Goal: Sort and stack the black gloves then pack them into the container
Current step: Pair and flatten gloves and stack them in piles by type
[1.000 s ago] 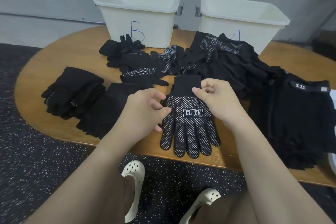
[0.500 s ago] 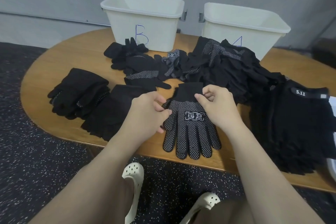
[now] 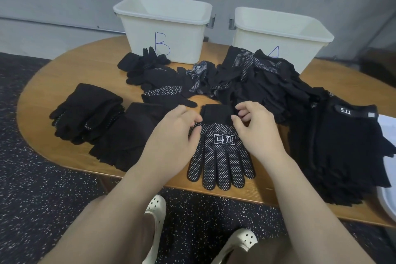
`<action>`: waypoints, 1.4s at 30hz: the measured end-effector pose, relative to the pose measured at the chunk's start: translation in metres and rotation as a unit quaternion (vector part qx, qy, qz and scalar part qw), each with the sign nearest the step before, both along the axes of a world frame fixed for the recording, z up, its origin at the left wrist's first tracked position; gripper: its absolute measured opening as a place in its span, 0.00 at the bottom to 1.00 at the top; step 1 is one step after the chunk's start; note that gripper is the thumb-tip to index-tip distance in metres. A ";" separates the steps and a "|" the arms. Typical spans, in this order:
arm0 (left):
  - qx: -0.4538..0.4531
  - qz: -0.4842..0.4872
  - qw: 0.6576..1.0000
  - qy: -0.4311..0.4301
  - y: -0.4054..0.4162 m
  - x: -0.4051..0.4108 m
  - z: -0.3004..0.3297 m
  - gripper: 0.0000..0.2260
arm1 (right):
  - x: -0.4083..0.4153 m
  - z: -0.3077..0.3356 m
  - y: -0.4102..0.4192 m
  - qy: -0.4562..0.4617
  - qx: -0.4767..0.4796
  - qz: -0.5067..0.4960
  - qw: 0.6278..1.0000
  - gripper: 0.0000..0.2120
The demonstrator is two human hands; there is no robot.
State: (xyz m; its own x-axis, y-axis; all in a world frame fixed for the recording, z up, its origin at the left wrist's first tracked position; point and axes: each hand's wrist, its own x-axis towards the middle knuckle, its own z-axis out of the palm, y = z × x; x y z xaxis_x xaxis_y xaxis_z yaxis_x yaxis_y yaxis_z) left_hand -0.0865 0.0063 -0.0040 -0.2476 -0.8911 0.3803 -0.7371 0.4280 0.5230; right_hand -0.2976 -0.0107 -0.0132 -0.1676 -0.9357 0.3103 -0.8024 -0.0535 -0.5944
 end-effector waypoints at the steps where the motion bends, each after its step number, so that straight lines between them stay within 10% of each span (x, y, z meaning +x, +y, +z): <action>1: -0.011 -0.013 1.000 -0.015 -0.002 -0.002 -0.001 0.09 | 0.002 0.001 0.002 0.013 -0.019 0.002 1.000 0.10; 12: 0.085 -0.079 0.960 -0.256 -0.002 -0.024 -0.025 0.29 | 0.017 -0.015 0.006 0.110 0.091 0.171 0.975 0.23; 31: 0.100 -0.116 0.932 -0.327 0.036 0.001 -0.018 0.56 | 0.014 -0.013 0.022 0.227 0.183 0.184 0.939 0.36; 42: -0.004 -0.021 0.967 -0.254 0.019 0.014 0.016 0.39 | 0.020 -0.002 0.017 0.172 0.122 0.150 0.966 0.33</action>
